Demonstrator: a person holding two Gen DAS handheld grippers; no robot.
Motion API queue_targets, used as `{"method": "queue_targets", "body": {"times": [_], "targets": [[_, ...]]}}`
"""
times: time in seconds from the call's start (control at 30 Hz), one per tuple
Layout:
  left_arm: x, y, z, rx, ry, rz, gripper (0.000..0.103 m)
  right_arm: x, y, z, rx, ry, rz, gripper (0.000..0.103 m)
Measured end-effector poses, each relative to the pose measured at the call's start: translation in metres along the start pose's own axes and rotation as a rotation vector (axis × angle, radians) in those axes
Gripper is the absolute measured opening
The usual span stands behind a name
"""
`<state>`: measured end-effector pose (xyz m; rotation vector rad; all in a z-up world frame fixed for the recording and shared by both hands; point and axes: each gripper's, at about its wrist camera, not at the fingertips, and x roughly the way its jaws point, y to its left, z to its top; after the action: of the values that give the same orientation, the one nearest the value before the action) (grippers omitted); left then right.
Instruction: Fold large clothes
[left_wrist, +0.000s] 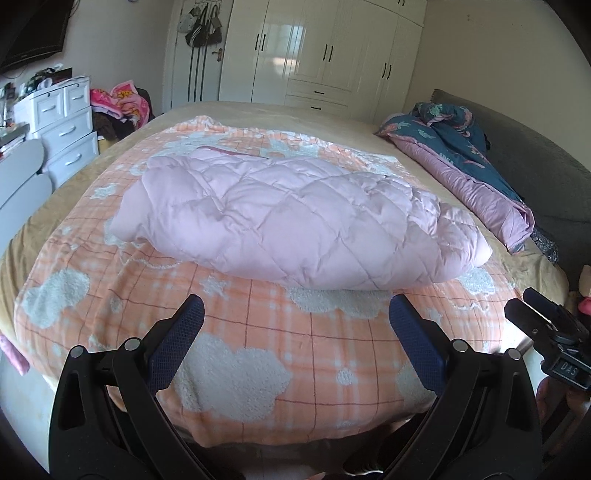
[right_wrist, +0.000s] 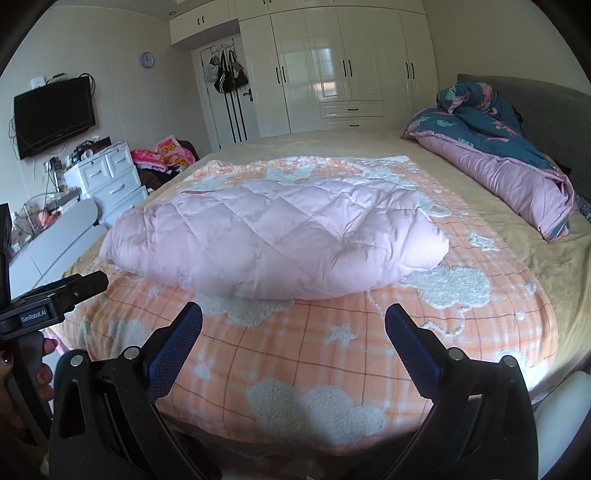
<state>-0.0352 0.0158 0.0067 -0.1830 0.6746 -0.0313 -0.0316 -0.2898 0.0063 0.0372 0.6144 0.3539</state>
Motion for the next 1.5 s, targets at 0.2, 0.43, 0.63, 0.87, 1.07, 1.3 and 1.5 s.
{"method": "queue_targets", "body": {"times": [0.2,0.43,0.63,0.87,1.07,1.3,1.5], "targets": [[0.0008,0.0008,0.0002,-0.001,0.003,0.011,0.094,0.0014,-0.0006,-0.0006,-0.002,0.009,0.01,0.099],[0.0011,0.0018,-0.0008,0.001,0.003,0.019,0.094,0.0021,0.0001,-0.0008,-0.002,0.011,0.012,0.099],[0.0001,0.004,-0.0004,-0.001,0.005,0.029,0.094,0.0017,0.001,-0.0005,-0.006,0.012,0.018,0.099],[-0.0016,0.0053,0.0005,0.0,0.003,0.038,0.094,0.0012,0.002,0.0002,-0.006,0.011,0.015,0.099],[-0.0018,0.0064,0.0012,0.002,0.004,0.044,0.094,0.0005,0.0033,0.0007,-0.008,0.01,0.014,0.099],[-0.002,0.0067,0.0014,0.001,0.003,0.044,0.094,0.0007,0.003,0.0006,-0.009,0.01,0.014,0.099],[-0.002,0.0067,0.0012,0.001,0.003,0.047,0.094,0.0006,0.0031,0.0007,-0.009,0.009,0.014,0.099]]}}
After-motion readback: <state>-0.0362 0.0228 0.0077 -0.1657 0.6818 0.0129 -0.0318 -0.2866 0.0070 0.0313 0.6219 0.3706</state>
